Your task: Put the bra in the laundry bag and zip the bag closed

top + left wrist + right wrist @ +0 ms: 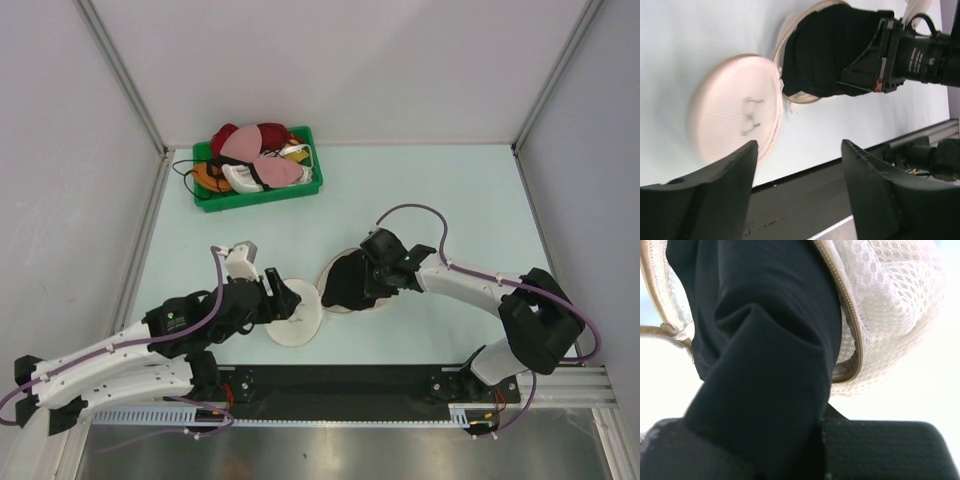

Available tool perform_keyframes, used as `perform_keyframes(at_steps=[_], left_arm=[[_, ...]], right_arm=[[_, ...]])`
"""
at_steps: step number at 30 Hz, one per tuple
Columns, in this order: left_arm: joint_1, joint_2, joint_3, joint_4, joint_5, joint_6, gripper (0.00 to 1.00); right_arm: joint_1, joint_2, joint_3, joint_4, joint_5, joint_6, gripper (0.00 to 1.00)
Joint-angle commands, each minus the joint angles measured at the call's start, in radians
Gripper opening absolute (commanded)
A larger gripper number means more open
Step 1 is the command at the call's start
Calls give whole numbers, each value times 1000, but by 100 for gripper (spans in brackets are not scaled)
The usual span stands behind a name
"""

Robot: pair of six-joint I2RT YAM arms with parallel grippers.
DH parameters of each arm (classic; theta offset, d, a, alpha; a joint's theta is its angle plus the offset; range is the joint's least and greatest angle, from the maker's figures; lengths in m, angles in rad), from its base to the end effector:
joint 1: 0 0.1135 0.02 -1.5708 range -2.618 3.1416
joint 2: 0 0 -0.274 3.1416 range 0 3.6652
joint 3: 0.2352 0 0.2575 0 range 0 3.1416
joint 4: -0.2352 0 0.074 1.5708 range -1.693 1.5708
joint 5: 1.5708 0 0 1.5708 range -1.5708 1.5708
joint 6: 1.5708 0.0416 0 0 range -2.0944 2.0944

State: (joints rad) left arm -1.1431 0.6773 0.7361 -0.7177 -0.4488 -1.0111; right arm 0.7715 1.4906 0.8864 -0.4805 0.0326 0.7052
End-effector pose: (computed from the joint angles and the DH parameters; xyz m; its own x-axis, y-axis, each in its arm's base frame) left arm 0.0749 -0.1209 0.2916 -0.7090 -0.2854 -0.6449 0.1445 0.8362 -0.5290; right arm 0.2104 0.2028 0.1916 -0.9273 0.0019 -0.3744 -0.1115 0.9532 0.2809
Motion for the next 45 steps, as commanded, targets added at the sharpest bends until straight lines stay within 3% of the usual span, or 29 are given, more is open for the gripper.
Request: perform_keyframes(at_steps=[1,3,6,10,16,22,29,33,36,40,45], left_arm=[[-6,28,117,-117,-114,23,80],[-4,60,128,-97,-94,63,92],[0,114,138,49,4,250,100],[69,234,166,139,255,382,99],[213,131,88,261,421,413,100],[302,91,22,385,728,356,100],[327,96,31,359,823,388,99],[329,56,83,221,709,442,99],[329,-42,56,175,638,288,99],[327,-132,-47,265,689,39,99],[296,-193,-295,701,716,-335,99]], right_arm=[[6,11,42,34,-22,-62,0],[6,-6,42,42,-23,-73,0],[5,-29,48,56,-117,-121,0],[-1,-136,33,54,-245,-200,0],[-49,-326,55,-36,-384,-276,0],[-84,-461,31,-83,-577,-291,0],[-84,-561,-10,-64,-752,-296,0],[-90,-582,-3,-110,-684,-253,0],[-90,-602,0,-95,-578,-159,0],[-89,-621,-10,-5,-421,5,0],[-8,-627,-69,195,-287,109,0]])
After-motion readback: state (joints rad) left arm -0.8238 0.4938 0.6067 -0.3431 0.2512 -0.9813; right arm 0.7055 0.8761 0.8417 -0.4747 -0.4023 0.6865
